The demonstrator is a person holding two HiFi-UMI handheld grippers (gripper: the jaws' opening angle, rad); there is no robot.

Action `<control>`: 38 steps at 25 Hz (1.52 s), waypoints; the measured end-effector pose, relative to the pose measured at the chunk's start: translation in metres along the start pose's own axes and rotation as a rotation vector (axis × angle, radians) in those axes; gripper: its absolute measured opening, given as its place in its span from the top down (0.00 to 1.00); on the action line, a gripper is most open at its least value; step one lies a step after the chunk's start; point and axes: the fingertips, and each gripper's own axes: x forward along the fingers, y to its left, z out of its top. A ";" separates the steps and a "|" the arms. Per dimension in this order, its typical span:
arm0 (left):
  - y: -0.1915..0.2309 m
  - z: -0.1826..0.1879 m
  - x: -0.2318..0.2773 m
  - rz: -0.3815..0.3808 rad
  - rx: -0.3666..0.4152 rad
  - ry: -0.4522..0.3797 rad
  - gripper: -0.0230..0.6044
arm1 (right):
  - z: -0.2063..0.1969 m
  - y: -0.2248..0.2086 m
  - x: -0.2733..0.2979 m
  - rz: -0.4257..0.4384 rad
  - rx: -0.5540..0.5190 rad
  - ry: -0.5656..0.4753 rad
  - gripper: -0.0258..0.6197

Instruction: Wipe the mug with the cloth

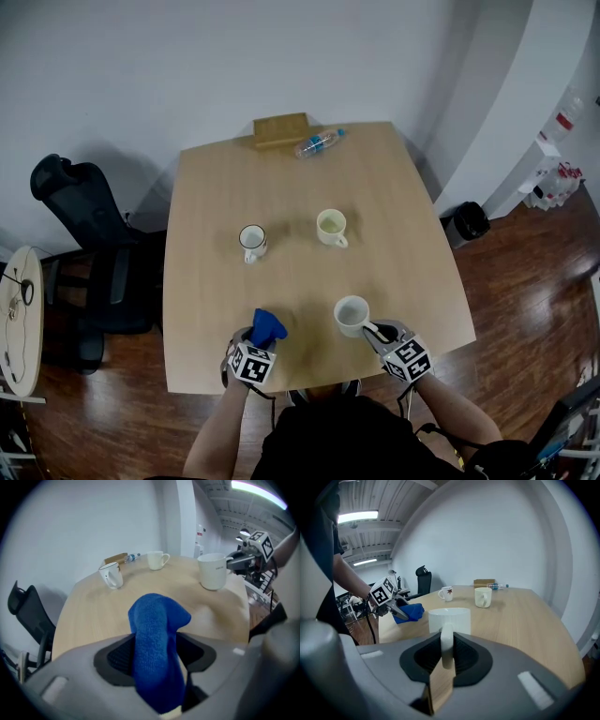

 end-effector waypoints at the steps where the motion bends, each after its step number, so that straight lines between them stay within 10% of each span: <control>1: 0.000 0.001 -0.002 0.001 -0.010 -0.013 0.52 | -0.002 -0.002 -0.001 -0.009 0.003 0.003 0.88; 15: 0.006 0.026 -0.096 0.070 -0.242 -0.241 0.49 | -0.044 -0.021 -0.029 -0.094 0.019 0.094 0.66; 24: -0.054 0.066 -0.174 0.048 -0.240 -0.452 0.60 | 0.039 -0.010 -0.102 -0.133 0.178 -0.214 0.74; 28: -0.084 0.089 -0.208 0.041 -0.282 -0.564 0.74 | 0.076 0.014 -0.131 -0.078 0.180 -0.320 0.90; 38: -0.131 0.118 -0.305 -0.031 -0.176 -0.816 0.87 | 0.131 0.091 -0.205 -0.116 0.101 -0.482 0.91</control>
